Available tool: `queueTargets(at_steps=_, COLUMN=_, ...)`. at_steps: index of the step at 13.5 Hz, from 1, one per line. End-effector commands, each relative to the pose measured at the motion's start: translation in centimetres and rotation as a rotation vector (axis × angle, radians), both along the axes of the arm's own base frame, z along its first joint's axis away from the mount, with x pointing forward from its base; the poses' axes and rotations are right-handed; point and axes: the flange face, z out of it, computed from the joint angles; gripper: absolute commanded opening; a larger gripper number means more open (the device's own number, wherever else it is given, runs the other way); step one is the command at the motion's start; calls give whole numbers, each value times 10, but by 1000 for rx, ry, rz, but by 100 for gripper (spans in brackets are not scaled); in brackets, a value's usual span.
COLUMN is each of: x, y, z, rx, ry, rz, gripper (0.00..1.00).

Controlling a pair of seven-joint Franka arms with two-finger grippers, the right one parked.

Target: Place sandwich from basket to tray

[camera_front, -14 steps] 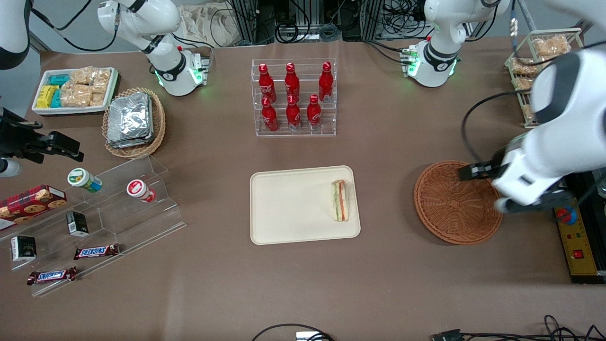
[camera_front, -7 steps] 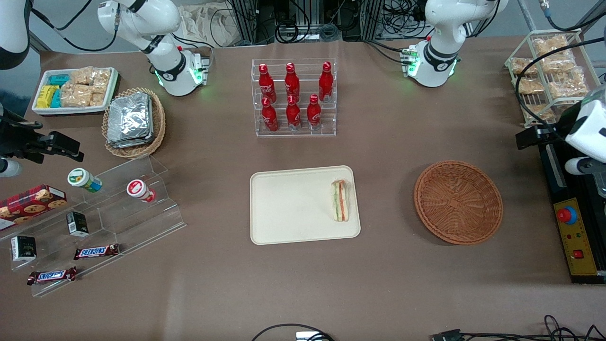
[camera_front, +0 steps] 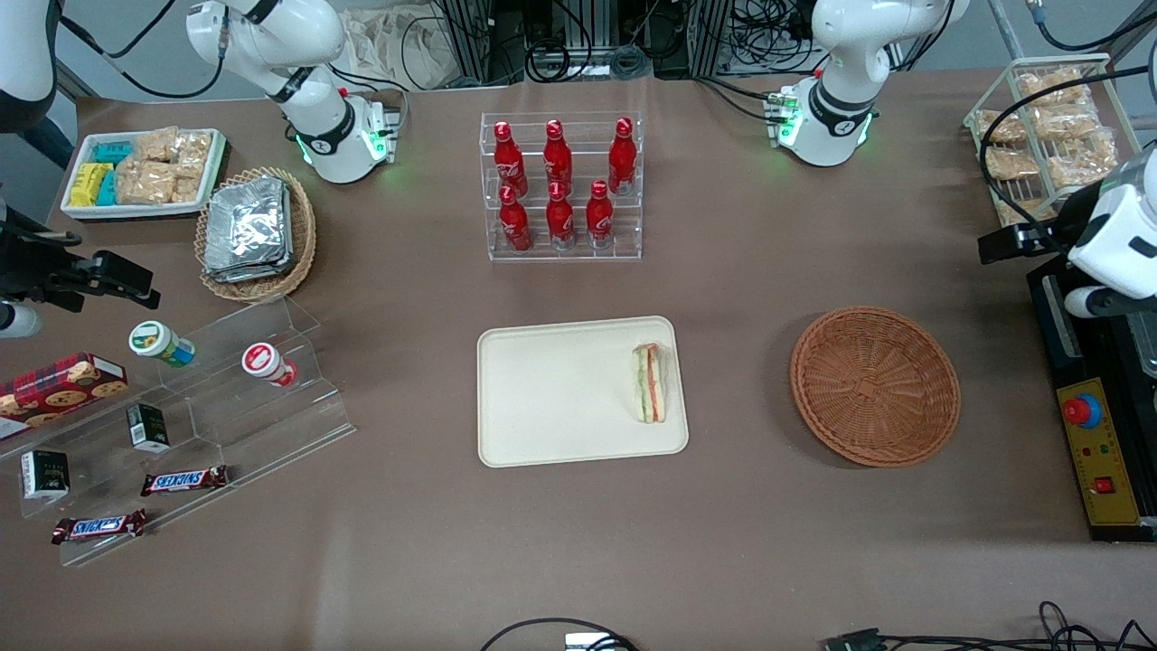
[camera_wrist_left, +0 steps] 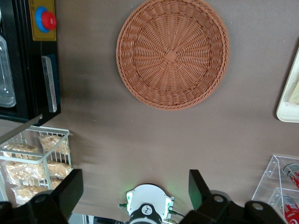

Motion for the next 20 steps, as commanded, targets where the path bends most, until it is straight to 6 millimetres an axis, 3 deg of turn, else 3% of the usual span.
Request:
queueTargets(at_steps=1, x=-22, y=-2, z=6, rx=-3, ry=-18, rz=-2, gripper=100)
queueTargets(at_steps=5, x=-48, y=13, z=0, rx=-43, ry=-112, rz=51, gripper=100)
queueTargets(at_steps=11, x=-39, y=12, z=4, rx=-71, ry=-162, rz=61, gripper=100)
queueTargets(at_steps=14, x=-25, y=15, z=14, rx=-71, ry=-184, rz=47, gripper=100)
queueTargets(at_steps=20, x=-22, y=15, z=3, rx=-73, ry=-154, rz=44, gripper=100)
